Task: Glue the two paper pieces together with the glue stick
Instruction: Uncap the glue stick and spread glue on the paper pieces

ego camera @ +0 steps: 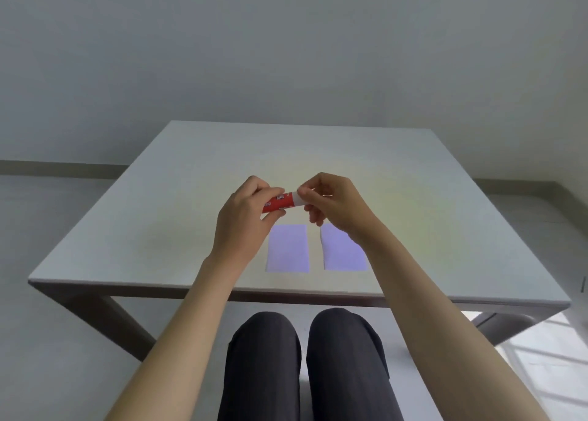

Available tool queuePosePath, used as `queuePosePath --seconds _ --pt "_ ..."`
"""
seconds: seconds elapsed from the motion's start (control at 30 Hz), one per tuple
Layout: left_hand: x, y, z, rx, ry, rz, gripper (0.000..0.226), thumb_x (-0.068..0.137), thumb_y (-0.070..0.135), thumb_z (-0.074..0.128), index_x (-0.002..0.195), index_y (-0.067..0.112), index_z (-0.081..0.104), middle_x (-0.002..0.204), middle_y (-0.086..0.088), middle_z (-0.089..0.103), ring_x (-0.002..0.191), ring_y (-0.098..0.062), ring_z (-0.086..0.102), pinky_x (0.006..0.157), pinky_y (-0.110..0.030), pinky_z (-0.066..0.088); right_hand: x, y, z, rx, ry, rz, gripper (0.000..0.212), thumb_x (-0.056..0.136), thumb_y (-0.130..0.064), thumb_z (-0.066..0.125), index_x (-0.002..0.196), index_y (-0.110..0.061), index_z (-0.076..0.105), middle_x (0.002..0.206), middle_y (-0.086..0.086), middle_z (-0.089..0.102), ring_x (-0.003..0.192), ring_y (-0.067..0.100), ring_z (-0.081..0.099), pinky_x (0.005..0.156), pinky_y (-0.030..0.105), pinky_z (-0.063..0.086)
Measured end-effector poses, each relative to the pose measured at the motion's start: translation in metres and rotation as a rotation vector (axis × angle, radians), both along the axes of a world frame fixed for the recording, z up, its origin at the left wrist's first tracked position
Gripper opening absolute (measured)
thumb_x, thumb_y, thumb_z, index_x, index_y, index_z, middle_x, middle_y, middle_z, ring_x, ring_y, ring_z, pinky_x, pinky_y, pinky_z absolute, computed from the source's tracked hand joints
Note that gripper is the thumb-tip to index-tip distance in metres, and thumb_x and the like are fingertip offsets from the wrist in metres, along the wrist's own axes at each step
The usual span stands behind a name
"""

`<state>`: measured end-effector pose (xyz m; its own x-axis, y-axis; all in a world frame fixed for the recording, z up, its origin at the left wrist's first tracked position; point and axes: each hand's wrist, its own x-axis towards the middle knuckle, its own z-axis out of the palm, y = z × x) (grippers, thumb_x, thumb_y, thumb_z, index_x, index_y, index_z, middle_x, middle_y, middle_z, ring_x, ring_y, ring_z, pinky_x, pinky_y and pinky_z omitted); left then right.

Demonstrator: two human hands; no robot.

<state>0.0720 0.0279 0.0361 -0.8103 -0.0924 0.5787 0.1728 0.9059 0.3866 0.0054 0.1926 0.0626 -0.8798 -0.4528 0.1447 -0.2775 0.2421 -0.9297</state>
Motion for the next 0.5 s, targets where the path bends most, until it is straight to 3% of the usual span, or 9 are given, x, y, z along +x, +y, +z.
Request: queuePosePath --seconds 0.13,0.23,0.33,0.4,0.5 --pt "0.008 -0.016 -0.021 0.117 -0.111 0.07 0.019 0.086 0.028 0.062 0.103 0.018 0.062 0.095 0.005 0.054 0.073 -0.017 0.058 0.062 -0.029 0.045 -0.044 0.037 0.001 -0.163 0.03 -0.303 0.011 0.084 -0.01 0.063 0.094 -0.01 0.067 0.07 0.003 0.063 0.053 0.018 0.062 0.062 0.035 0.056" --pt "0.013 -0.027 -0.032 0.328 -0.157 0.072 0.018 0.088 0.022 0.06 0.104 0.014 0.061 0.094 0.0 0.061 0.078 -0.02 0.065 0.07 -0.031 0.049 -0.08 0.059 -0.019 0.167 0.089 -0.547 0.024 0.082 -0.015 0.063 0.104 -0.008 0.067 0.078 0.012 0.067 0.068 0.03 0.065 0.078 0.042 0.053" --pt "0.016 -0.026 -0.031 0.621 -0.21 0.037 0.012 0.09 0.019 0.058 0.101 0.02 0.059 0.094 -0.003 0.069 0.082 -0.016 0.07 0.07 -0.022 0.051 -0.092 0.063 -0.054 0.59 0.126 -0.487 0.024 0.083 -0.013 0.059 0.1 0.002 0.067 0.099 0.024 0.069 0.095 0.036 0.063 0.079 0.035 0.047" --pt "0.015 -0.025 -0.03 0.687 -0.229 0.02 0.009 0.09 0.021 0.059 0.099 0.023 0.058 0.086 0.003 0.069 0.075 -0.009 0.07 0.062 -0.011 0.043 -0.091 0.063 -0.072 0.716 0.148 -0.414 0.023 0.085 -0.01 0.055 0.098 0.004 0.067 0.106 0.025 0.064 0.099 0.039 0.06 0.078 0.037 0.046" --pt "0.013 -0.024 -0.023 0.763 -0.217 -0.009 0.012 0.088 0.022 0.062 0.1 0.021 0.06 0.079 0.013 0.067 0.063 0.003 0.065 0.059 -0.002 0.04 -0.087 0.064 -0.083 0.816 0.172 -0.397 0.029 0.088 -0.012 0.05 0.112 0.0 0.061 0.113 0.021 0.056 0.101 0.039 0.057 0.079 0.038 0.046"
